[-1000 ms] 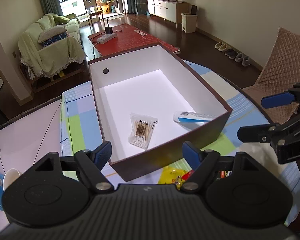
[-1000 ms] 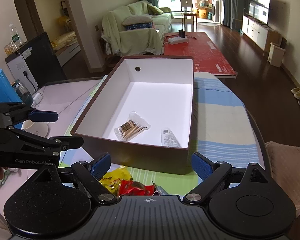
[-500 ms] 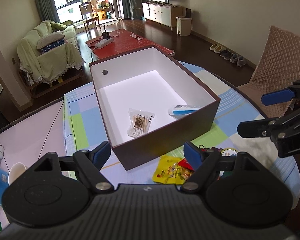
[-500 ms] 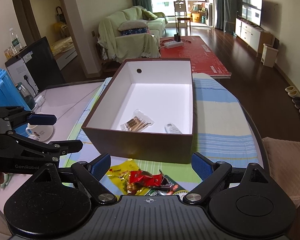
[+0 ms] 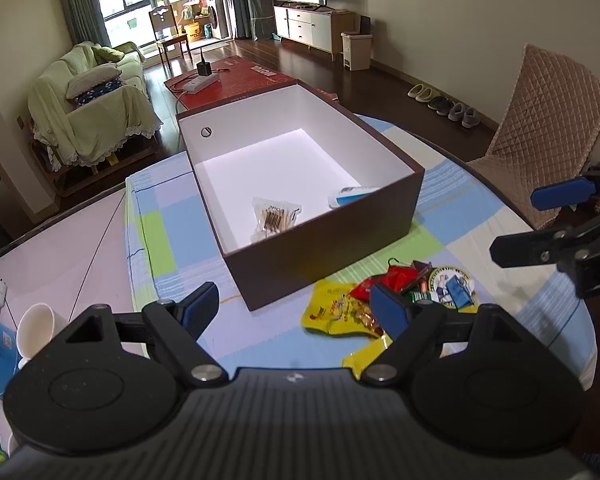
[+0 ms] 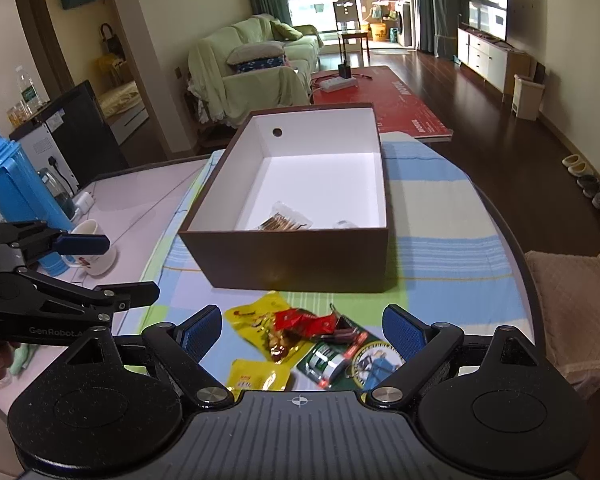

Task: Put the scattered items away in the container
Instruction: 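Move both tools back toward the yellow and red snack packets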

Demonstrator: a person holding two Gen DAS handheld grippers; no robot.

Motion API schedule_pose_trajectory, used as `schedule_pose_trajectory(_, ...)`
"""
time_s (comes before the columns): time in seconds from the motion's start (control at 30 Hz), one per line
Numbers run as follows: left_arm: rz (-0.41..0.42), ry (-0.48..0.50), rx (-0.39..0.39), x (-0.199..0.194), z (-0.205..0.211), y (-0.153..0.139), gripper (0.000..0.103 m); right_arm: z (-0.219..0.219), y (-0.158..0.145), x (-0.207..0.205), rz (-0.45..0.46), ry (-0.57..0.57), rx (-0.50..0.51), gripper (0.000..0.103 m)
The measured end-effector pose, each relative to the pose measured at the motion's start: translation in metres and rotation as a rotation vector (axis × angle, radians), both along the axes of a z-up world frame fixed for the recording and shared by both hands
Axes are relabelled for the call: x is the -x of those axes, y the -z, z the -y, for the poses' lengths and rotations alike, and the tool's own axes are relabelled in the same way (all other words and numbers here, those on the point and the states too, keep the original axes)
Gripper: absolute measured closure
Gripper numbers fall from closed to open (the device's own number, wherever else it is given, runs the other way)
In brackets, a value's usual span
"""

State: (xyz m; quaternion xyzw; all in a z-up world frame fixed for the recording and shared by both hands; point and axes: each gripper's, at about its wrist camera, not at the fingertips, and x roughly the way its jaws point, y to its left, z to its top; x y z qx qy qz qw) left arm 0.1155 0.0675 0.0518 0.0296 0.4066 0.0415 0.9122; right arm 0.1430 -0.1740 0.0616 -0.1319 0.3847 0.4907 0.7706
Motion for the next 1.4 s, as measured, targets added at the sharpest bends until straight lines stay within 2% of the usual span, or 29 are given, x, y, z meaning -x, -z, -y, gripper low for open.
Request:
schedule_pose_trajectory(0.47, -0.06, 0.017, 0.037, 0.032, 0.007, 0.022, 0.022, 0.04, 0.02, 0.016, -0.063, 0.036, 0.03, 0.013)
schedule_pose_trajectory(0.87, -0.109, 0.001, 0.044, 0.04, 0.011, 0.037, 0.022, 0.056, 0.025, 0.008, -0.088, 0.078, 0.024, 0.013)
schedule_pose_trajectory(1.1, -0.153, 0.005, 0.051, 0.039, 0.017, 0.052, 0.022, 0.063, 0.043, -0.001, -0.189, 0.058, 0.095, 0.013)
schedule_pose_trajectory(1.4, -0.196, 0.04, 0.078, 0.033, 0.032, 0.075, 0.022, 0.075, 0.062, -0.01, -0.189, 0.106, 0.142, 0.013)
